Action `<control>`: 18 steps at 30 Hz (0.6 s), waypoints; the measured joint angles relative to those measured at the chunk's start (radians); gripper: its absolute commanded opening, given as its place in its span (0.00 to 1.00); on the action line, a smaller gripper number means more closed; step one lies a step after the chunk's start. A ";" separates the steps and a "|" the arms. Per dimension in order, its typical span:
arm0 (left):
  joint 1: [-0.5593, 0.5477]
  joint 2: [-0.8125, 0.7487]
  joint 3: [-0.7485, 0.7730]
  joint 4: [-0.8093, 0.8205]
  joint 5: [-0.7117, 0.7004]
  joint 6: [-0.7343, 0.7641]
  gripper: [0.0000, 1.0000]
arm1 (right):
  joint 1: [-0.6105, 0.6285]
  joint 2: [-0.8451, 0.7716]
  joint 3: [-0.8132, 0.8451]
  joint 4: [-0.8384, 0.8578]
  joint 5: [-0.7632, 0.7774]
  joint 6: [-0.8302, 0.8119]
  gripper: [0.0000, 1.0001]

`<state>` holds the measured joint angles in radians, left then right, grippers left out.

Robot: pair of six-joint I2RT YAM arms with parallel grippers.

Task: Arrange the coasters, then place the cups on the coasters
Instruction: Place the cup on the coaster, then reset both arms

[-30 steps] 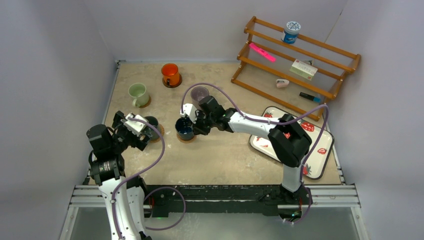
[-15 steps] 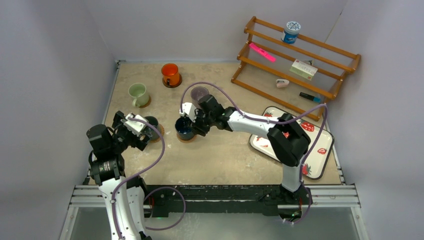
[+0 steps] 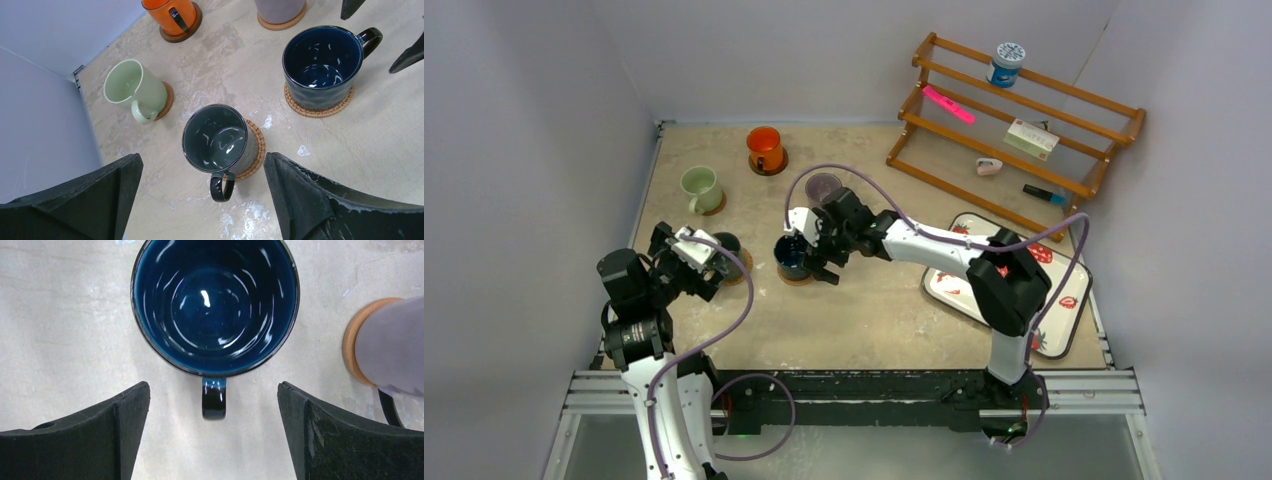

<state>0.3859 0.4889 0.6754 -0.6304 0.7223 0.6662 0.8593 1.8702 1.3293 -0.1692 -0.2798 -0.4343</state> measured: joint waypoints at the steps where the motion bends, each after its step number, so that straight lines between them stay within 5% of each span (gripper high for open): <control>1: 0.000 0.000 0.000 0.000 0.000 0.000 1.00 | 0.000 -0.010 0.001 -0.017 0.001 -0.006 0.99; 11: 0.000 0.000 0.000 0.000 0.006 0.007 1.00 | 0.000 -0.231 -0.025 -0.195 0.061 -0.064 0.99; 18: 0.000 0.000 0.000 -0.001 0.007 0.008 1.00 | 0.001 -0.624 -0.311 -0.136 0.244 -0.031 0.99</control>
<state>0.3859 0.4889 0.6754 -0.6315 0.7296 0.6746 0.8600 1.2457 1.0180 -0.3054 -0.0357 -0.4656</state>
